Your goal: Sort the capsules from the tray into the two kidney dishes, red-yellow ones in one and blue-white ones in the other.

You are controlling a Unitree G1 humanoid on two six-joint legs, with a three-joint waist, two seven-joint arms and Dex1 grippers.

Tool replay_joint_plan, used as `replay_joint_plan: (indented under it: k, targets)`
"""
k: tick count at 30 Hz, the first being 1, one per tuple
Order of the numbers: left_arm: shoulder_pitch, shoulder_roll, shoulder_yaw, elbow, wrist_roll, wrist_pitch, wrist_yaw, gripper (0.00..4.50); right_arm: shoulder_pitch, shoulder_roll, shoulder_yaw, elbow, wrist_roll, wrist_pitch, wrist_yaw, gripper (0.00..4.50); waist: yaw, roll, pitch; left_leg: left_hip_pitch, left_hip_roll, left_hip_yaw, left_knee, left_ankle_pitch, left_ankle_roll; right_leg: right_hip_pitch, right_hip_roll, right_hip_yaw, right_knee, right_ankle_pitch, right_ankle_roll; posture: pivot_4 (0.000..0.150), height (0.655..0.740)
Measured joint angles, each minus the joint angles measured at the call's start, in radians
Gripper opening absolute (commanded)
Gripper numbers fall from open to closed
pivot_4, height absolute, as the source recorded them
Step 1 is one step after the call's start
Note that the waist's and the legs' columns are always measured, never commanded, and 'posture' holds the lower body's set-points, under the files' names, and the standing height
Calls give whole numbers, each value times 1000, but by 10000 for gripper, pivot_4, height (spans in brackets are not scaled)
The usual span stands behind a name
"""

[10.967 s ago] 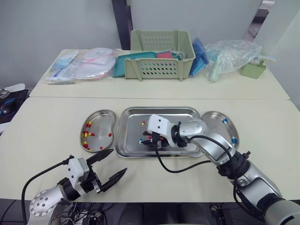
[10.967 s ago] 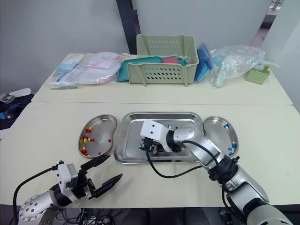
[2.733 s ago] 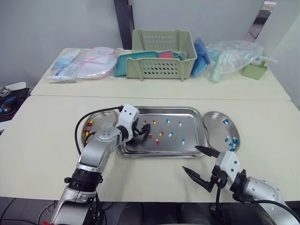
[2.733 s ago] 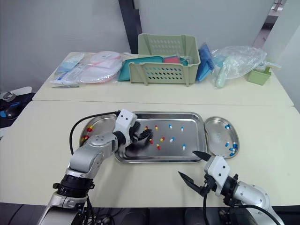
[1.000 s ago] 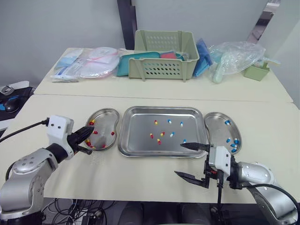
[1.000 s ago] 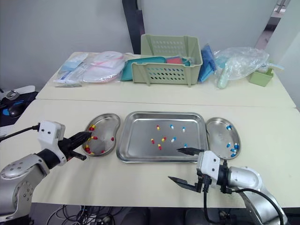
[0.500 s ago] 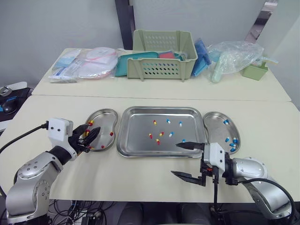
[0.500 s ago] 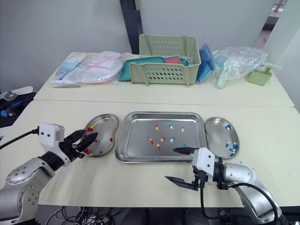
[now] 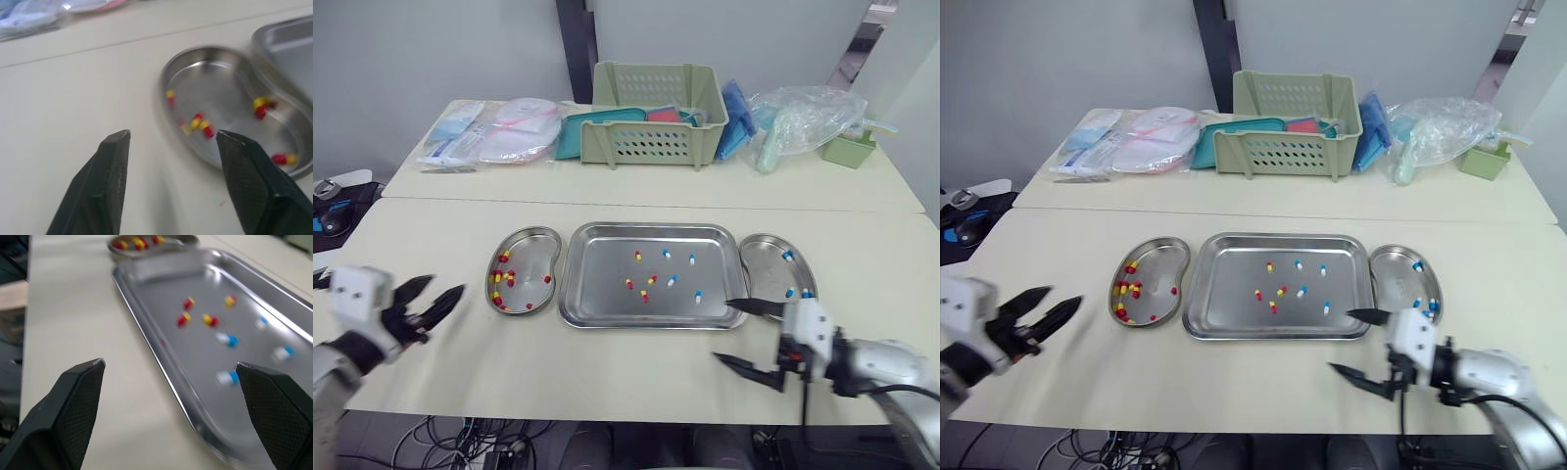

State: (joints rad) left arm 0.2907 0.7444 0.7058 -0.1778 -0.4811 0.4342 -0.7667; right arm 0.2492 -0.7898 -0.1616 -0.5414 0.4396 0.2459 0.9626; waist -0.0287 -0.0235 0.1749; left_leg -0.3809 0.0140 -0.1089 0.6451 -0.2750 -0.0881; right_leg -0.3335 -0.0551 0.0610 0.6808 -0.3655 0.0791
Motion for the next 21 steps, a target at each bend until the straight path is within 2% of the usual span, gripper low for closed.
replay_joint_plan:
  k: [3, 10, 16, 21]
  targets:
    - [49, 43, 26, 141, 17, -75, -100, 44889, 41, -90, -172, 70, 36, 3, 81, 45000, -2, 0, 0, 1, 0, 1, 0, 0, 0, 1, 0, 0, 0, 0, 0, 1500, 7400]
    - [92, 99, 28, 357, 65, -222, -228, 44889, 26, -282, -364, 383, 12, -60, 286, 45000, -3, 0, 0, 1, 1, 2, -1, 0, 0, 0, 0, 1, 0, 0, 0, 1500, 7400]
    - [90, 109, 28, 399, 73, -270, -251, 44889, -26, -380, -376, 543, -30, -110, 394, 45000, -4, 0, 0, 1, 1, 2, 0, 0, 0, 0, 0, 1, 0, 0, 0, 1500, 7400]
    - [96, 108, 28, 397, 72, -271, -248, 44889, -42, -385, -367, 564, -44, -126, 413, 45000, -5, 1, 1, 1, 1, 3, 0, 0, 0, 0, 0, 1, 0, 0, 0, 1500, 7400]
